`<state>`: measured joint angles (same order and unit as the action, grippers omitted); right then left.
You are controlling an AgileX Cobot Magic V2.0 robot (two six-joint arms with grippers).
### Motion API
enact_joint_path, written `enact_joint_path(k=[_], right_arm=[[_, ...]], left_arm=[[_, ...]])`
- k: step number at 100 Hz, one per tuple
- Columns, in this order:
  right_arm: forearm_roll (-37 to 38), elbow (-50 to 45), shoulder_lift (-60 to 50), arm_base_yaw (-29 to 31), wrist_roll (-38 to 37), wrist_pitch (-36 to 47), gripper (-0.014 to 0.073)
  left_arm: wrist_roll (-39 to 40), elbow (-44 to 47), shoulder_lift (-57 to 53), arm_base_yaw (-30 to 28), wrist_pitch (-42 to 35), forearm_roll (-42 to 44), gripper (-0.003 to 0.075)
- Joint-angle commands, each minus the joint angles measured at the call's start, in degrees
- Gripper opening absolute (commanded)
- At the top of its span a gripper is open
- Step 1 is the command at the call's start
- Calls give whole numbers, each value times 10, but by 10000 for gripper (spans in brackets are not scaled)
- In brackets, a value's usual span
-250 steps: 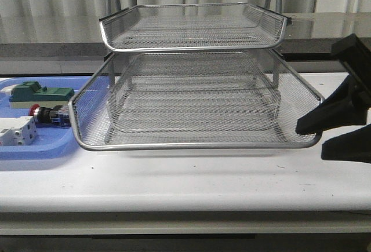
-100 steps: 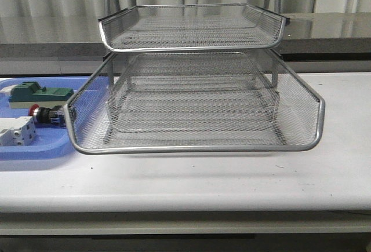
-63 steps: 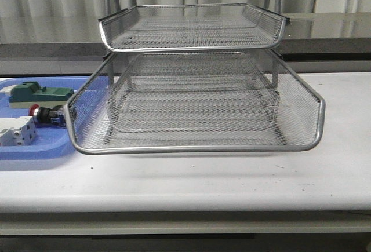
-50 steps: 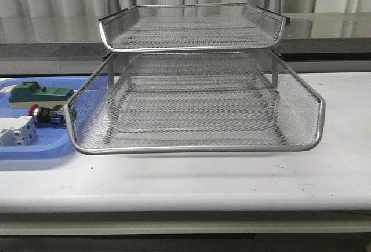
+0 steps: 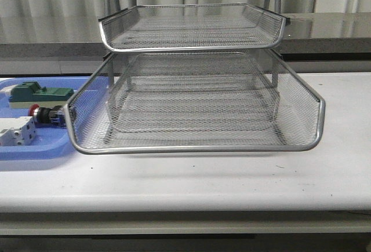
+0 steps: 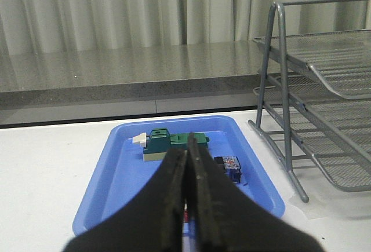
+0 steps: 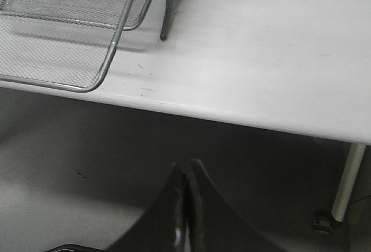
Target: Place button on rack with both arms
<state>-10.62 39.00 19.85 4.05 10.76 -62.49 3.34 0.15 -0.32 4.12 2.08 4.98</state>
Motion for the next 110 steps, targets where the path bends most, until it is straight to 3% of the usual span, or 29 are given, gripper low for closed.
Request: enact_joint_path(k=[1,78,93,110], right_arm=[[-4,19,6,3,1,29,-70],[-4,19,6,3,1,29,-70],[-4,19,6,3,1,29,-70],[-4,19,6,3,1,29,-70]], left_arm=[[3,25,-19,-1,-44,-4,-20],[3,-5,-15,-1,-80,-25,-20],[3,-88,24,-1,21,-63,-20],[3,-216,140,-1,138,-64,-20]])
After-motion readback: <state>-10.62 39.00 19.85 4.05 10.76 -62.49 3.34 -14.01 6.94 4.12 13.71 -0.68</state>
